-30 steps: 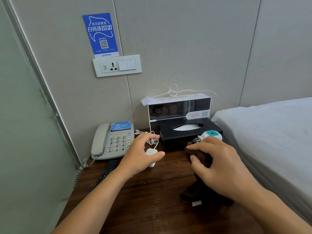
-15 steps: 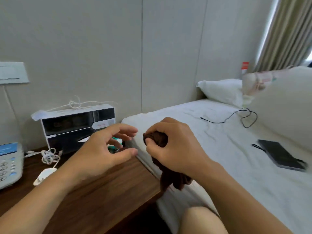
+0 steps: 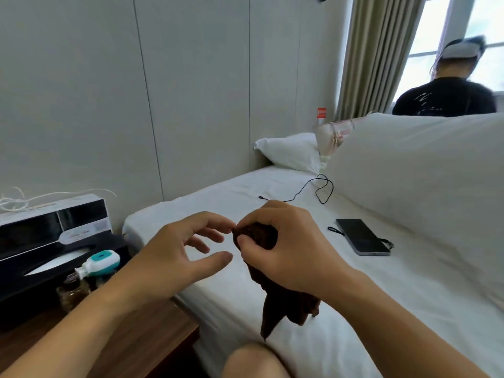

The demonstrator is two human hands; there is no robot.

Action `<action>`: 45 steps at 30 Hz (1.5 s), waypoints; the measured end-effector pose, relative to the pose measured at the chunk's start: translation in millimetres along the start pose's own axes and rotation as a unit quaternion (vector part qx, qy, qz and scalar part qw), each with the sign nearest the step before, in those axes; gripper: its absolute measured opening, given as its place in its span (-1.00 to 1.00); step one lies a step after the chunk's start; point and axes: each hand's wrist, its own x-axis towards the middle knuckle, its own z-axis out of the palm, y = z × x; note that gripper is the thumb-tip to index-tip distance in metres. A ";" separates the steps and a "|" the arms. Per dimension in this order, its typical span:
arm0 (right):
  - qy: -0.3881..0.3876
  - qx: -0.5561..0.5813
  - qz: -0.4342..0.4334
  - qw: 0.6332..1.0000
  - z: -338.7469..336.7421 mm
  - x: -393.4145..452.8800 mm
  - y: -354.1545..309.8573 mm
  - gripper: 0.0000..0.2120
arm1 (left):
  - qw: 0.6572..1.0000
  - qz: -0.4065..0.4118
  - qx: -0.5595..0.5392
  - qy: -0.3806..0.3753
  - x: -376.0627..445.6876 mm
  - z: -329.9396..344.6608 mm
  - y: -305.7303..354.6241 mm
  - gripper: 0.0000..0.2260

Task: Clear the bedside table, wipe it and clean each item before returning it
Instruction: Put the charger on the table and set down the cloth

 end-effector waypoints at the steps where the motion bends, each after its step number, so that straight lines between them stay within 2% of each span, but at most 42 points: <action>1: 0.001 0.002 0.001 1.000 -0.8 0.3 2.1 -0.87 | 1.000 0.002 0.001 -0.002 2.1 1.6 0.3 -0.67; 9: 0.008 0.035 -0.027 0.999 6.4 15.6 -3.4 -0.87 | 1.000 0.001 0.006 0.019 -6.3 -17.6 1.8 -0.65; 18: -0.017 0.140 -0.128 0.982 66.6 58.5 -82.3 -0.87 | 0.987 -0.078 0.075 0.122 -92.1 -105.5 12.1 -0.60; 26: -0.087 0.238 -0.182 0.950 149.9 75.6 -159.0 -0.89 | 0.941 -0.199 0.143 0.231 -199.1 -172.5 6.0 -0.61; 33: -0.141 0.273 -0.182 0.934 256.6 59.4 -165.3 -0.84 | 0.896 -0.254 0.118 0.345 -276.8 -164.9 -59.3 -0.60; 36: -0.169 0.289 -0.164 0.928 296.5 50.2 -153.7 -0.81 | 0.875 -0.301 0.142 0.351 -294.3 -158.4 -86.2 -0.63; 41: -0.271 0.216 -0.141 0.927 332.6 50.7 -139.4 -0.63 | 0.866 -0.325 0.217 0.313 -304.2 -157.0 -105.9 -0.69; 43: -0.339 0.177 -0.136 0.914 334.6 54.4 -130.8 -0.52 | 0.871 -0.325 0.237 0.281 -300.5 -155.5 -110.7 -0.72; 45: -0.425 0.129 -0.143 0.884 331.9 56.7 -119.8 -0.42 | 0.877 -0.336 0.243 0.241 -298.0 -151.8 -114.8 -0.74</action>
